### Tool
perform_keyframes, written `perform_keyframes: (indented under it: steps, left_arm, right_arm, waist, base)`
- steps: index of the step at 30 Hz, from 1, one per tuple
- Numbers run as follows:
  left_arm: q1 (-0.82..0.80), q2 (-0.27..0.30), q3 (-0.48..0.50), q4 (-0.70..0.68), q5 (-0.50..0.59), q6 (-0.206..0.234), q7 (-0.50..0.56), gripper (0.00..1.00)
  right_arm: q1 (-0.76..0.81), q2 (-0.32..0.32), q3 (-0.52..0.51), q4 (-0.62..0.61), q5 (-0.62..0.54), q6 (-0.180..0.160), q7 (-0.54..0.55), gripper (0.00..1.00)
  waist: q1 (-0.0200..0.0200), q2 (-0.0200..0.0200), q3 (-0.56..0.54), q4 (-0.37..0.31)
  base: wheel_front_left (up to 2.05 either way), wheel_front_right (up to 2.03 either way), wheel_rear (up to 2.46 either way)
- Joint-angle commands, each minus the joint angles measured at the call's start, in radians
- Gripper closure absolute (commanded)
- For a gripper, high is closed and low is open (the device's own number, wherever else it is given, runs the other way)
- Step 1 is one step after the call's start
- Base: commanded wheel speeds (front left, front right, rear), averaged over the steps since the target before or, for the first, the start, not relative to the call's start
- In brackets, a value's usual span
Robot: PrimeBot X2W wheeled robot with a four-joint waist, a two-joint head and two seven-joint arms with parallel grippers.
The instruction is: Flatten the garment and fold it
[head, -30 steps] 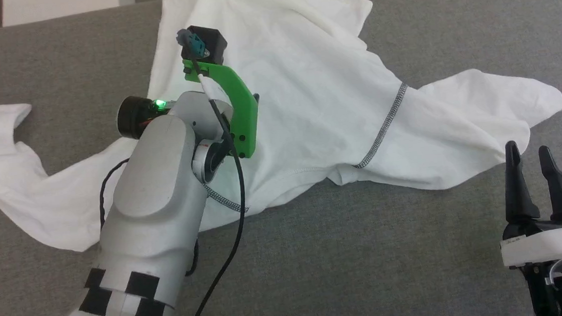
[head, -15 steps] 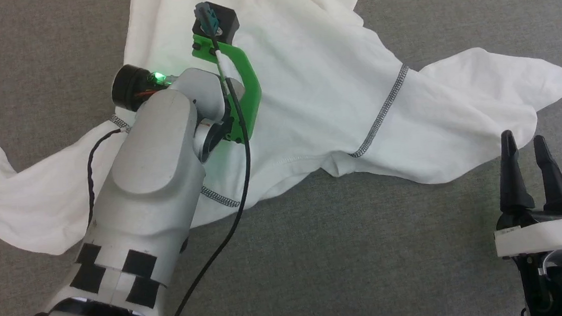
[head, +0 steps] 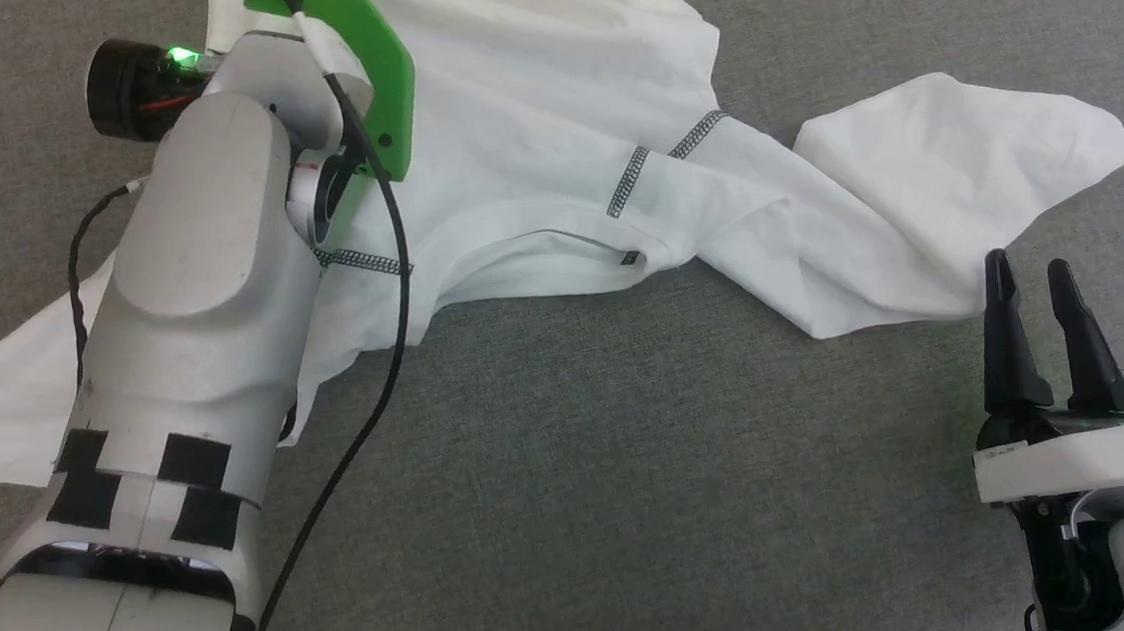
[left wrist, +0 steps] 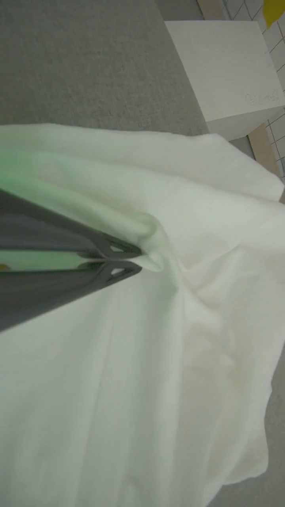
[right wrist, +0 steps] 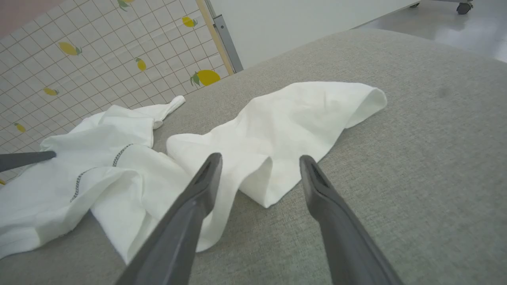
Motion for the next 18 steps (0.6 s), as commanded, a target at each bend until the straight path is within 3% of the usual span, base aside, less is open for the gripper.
perform_keyframes:
  steps: [1, 2, 3, 9, 14, 18]
  left_arm:
    - [-0.010, 0.004, 0.003, 0.014, 0.002, 0.003, -0.014, 1.00]
    - [-0.007, 0.001, 0.005, 0.020, -0.004, 0.001, -0.022, 0.66]
    - [-0.003, -0.005, 0.008, 0.024, -0.012, -0.004, -0.039, 0.00]
    - [0.025, -0.028, 0.051, -0.010, -0.084, -0.039, -0.185, 0.00]
    - [0.129, -0.013, 0.104, -0.132, -0.127, -0.055, -0.411, 0.00]
    - [0.289, 0.014, 0.143, -0.234, -0.142, -0.029, -0.531, 0.00]
  right_arm:
    - [-0.016, 0.001, 0.001, 0.003, 0.006, -0.002, -0.007, 0.00]
    - [-0.016, 0.001, 0.002, 0.004, 0.006, -0.002, -0.007, 0.00]
    - [-0.018, 0.001, 0.002, 0.005, 0.004, -0.002, -0.007, 0.00]
    - [-0.014, 0.001, -0.010, 0.002, -0.030, -0.002, -0.006, 0.00]
    - [0.005, 0.001, -0.019, -0.002, -0.047, -0.002, 0.013, 0.00]
    - [0.034, 0.001, -0.025, -0.002, -0.050, -0.002, 0.031, 0.00]
  waist:
    - [-0.0002, -0.0001, -0.004, 0.006]
    - [-0.0002, -0.0001, -0.007, 0.011]
    - [-0.0002, -0.0001, -0.013, 0.018]
    - [-0.0002, -0.0001, -0.092, 0.082]
    - [-0.0002, -0.0001, -0.182, 0.138]
    - [-0.0002, -0.0001, -0.251, 0.181]
  base:
    - [0.00, 0.00, 0.00]
    - [0.00, 0.00, 0.00]
    - [0.00, 0.00, 0.00]
    - [0.00, 0.00, 0.00]
    - [0.00, 0.00, 0.00]
    - [0.00, 0.00, 0.00]
